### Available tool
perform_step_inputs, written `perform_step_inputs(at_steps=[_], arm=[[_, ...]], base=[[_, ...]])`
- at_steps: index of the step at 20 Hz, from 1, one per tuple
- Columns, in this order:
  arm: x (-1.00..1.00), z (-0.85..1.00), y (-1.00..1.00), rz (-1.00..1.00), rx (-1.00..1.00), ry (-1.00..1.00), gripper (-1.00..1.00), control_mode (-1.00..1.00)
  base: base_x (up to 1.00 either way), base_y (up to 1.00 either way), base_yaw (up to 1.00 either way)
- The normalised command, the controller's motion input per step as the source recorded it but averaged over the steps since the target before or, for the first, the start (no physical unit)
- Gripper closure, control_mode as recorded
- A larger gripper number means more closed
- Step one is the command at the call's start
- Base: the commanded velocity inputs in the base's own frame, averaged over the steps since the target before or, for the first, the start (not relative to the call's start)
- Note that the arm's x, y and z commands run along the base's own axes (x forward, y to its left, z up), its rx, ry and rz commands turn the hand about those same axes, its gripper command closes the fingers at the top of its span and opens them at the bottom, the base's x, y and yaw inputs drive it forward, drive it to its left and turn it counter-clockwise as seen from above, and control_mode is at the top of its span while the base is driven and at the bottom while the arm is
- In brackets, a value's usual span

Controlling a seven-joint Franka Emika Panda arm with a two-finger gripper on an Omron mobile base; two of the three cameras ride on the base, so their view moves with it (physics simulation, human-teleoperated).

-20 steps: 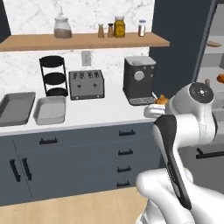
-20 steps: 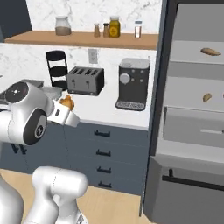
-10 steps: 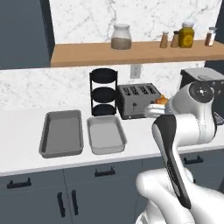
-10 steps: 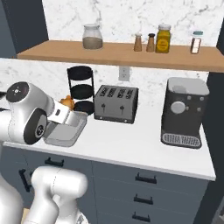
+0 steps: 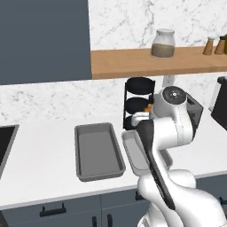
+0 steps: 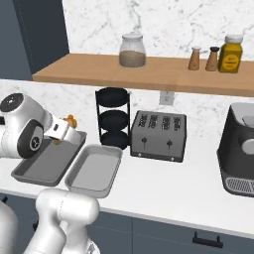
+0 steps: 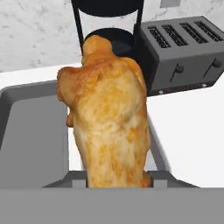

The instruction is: Place one sweet potato and one chicken drumstick in each tupperware on the nearby counter, to pack two identical lunches.

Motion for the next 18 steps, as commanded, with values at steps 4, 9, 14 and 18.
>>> perform_step_inputs(at_steps=[4,9,14,18], arm=[[0.03,-0.77,0.17,0.01,-0.02,0.37,1.00,-1.00],[0.14,-0.83,-0.06,0.06,0.00,0.37,1.00,-1.00],[0.38,-0.57,-0.21,0.09,0.01,0.10,1.00,-1.00],[0.23,-0.50,-0.35,0.07,0.00,0.00,1.00,-1.00]], base=[[0.00,0.00,0.00],[0.00,0.00,0.00],[0.00,0.00,0.00],[0.00,0.00,0.00]])
